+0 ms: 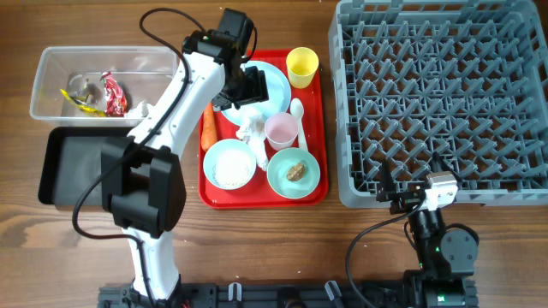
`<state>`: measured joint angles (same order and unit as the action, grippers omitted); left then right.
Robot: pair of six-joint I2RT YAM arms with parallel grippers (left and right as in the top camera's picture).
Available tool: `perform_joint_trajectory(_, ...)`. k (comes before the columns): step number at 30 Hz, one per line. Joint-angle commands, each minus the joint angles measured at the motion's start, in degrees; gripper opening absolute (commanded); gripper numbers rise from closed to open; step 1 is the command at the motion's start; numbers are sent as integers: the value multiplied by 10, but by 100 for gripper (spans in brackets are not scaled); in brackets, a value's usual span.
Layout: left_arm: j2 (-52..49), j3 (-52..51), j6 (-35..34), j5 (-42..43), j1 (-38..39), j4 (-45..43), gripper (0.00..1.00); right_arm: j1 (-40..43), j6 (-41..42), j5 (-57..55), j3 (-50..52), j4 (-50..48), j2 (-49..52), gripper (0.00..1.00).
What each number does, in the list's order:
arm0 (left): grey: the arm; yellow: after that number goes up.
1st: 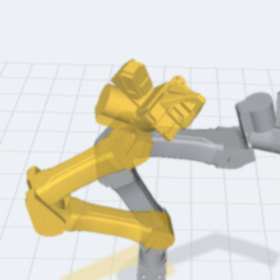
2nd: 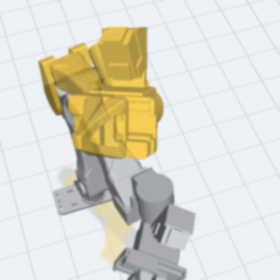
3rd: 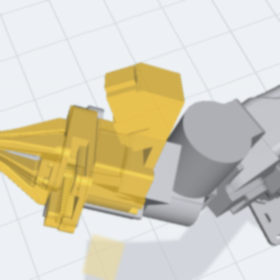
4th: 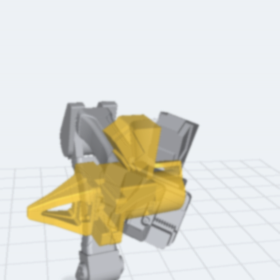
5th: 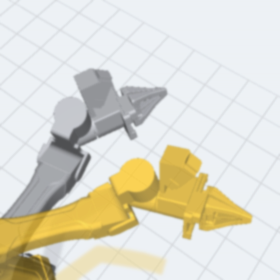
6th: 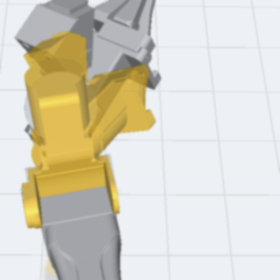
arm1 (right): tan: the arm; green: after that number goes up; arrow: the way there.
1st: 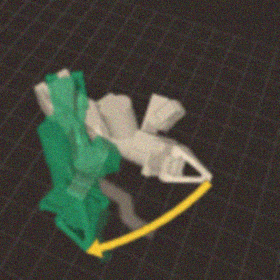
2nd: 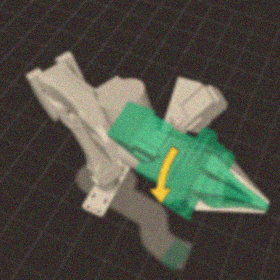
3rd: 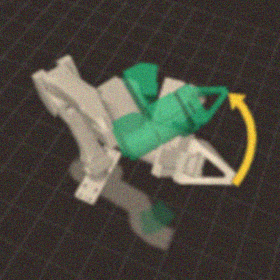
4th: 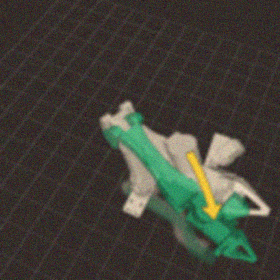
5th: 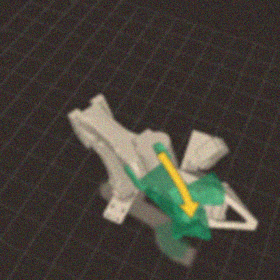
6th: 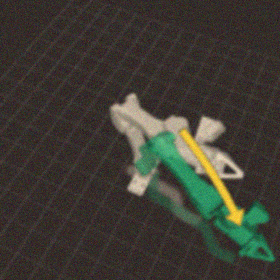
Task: Sort waste into correct bins and load items into the dishwasher rack
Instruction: 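Return the left gripper to the plate and grasp remaining tissue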
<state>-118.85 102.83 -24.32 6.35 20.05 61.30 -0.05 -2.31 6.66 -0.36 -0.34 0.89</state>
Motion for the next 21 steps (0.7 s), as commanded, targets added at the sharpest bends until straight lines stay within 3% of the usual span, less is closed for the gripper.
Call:
perform_joint_trajectory(1,-29,3,-6,5,1,-3,77,3,-6,9,1,-2,-5,100)
perform_joint_trajectory(21,-89,2,-6,-19,18,-20,75,3,-5,9,1,-2,-5,100)
